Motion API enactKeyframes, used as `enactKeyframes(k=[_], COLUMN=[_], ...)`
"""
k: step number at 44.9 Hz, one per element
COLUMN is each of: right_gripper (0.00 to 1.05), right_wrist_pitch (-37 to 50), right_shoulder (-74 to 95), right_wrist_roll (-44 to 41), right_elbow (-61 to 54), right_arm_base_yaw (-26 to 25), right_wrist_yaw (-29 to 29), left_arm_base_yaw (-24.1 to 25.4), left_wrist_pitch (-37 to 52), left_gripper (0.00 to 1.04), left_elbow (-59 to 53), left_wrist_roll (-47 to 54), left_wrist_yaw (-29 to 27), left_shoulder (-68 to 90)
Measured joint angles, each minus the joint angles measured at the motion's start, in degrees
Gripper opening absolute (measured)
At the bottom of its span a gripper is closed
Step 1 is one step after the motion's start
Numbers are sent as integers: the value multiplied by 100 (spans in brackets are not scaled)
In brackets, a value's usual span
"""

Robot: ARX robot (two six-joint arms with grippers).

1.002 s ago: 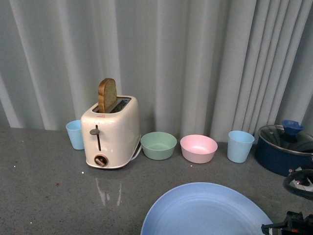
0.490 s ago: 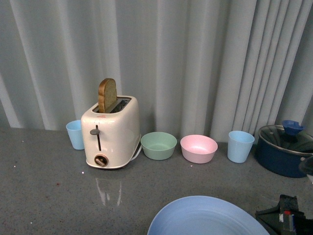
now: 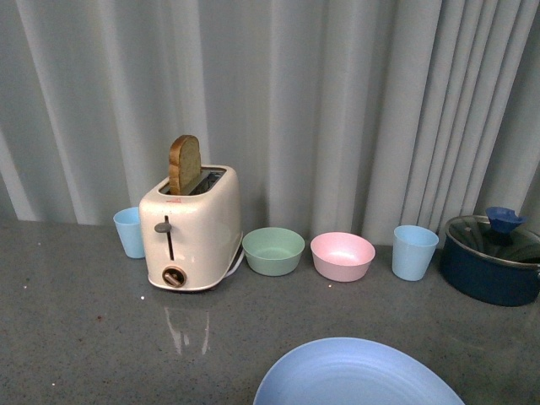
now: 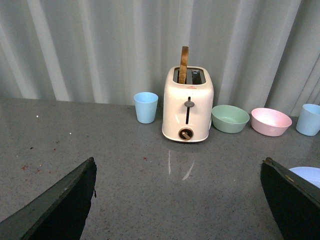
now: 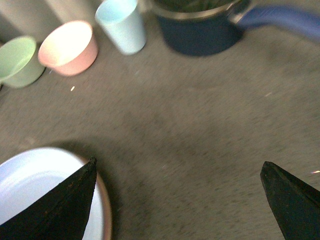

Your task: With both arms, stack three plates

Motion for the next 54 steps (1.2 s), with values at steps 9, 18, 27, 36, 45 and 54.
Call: enactKeyframes(k=[9, 18, 27, 36, 45, 54], right_gripper=[97, 75, 40, 3, 3, 3], right_wrist_pitch=[-605, -1141, -1429, -1377, -1394, -1528], right_shoulder=[-2726, -4763, -5781, -6262, -6614, -6964], right_wrist_roll=[-1104, -1189, -1043, -1023, -1023, -1023], right_elbow=[-184, -586, -1274, -1853, -2135, -2347], right_arm_base_yaw=[520, 1257, 1259, 1259, 1259, 1259], right_wrist_yaw=[1652, 1132, 1141, 1139, 1141, 1141], left_arm_base_yaw=[0, 0, 0, 0, 0, 0], left_wrist_pitch=[0, 0, 0, 0, 0, 0], left_gripper=[98, 98, 98, 98, 98, 98], left_elbow=[0, 0, 0, 0, 0, 0], left_wrist_roll=[0, -2, 0, 0, 0, 0], left_wrist_yaw=[0, 0, 2, 0, 0, 0], left_shoulder=[-2, 0, 0, -2, 0, 0])
